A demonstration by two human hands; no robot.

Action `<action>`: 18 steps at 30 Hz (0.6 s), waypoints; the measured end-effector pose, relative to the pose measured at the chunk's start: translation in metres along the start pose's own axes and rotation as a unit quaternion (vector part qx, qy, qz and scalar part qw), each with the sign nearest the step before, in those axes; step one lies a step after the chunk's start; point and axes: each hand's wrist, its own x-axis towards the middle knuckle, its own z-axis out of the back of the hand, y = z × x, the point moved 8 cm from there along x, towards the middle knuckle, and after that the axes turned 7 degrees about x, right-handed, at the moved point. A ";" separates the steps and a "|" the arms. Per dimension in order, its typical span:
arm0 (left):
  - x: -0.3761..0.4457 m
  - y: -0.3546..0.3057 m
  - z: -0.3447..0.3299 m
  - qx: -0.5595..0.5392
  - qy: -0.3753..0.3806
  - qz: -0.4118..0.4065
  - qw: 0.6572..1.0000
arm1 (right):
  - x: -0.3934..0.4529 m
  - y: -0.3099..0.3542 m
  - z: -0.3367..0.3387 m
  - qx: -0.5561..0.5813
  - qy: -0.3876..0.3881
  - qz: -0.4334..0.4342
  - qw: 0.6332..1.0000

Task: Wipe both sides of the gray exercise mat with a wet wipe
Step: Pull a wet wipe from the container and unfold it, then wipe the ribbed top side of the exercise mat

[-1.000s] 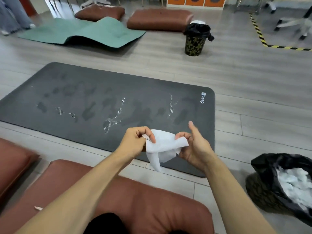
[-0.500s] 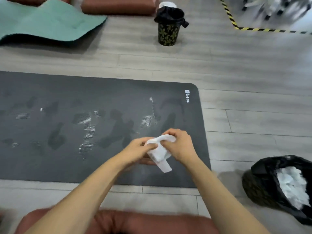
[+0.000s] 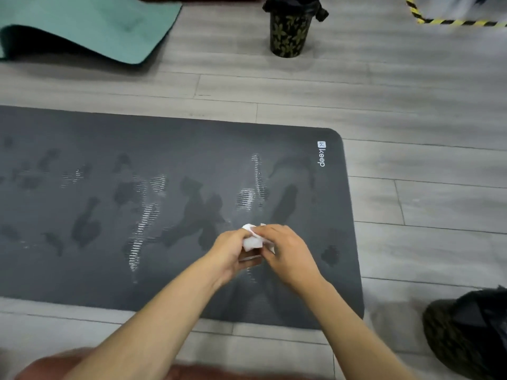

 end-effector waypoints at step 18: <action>0.241 -0.026 -0.028 0.557 -0.131 -0.318 0.756 | 0.151 -0.305 0.055 -0.147 -0.265 -0.058 0.951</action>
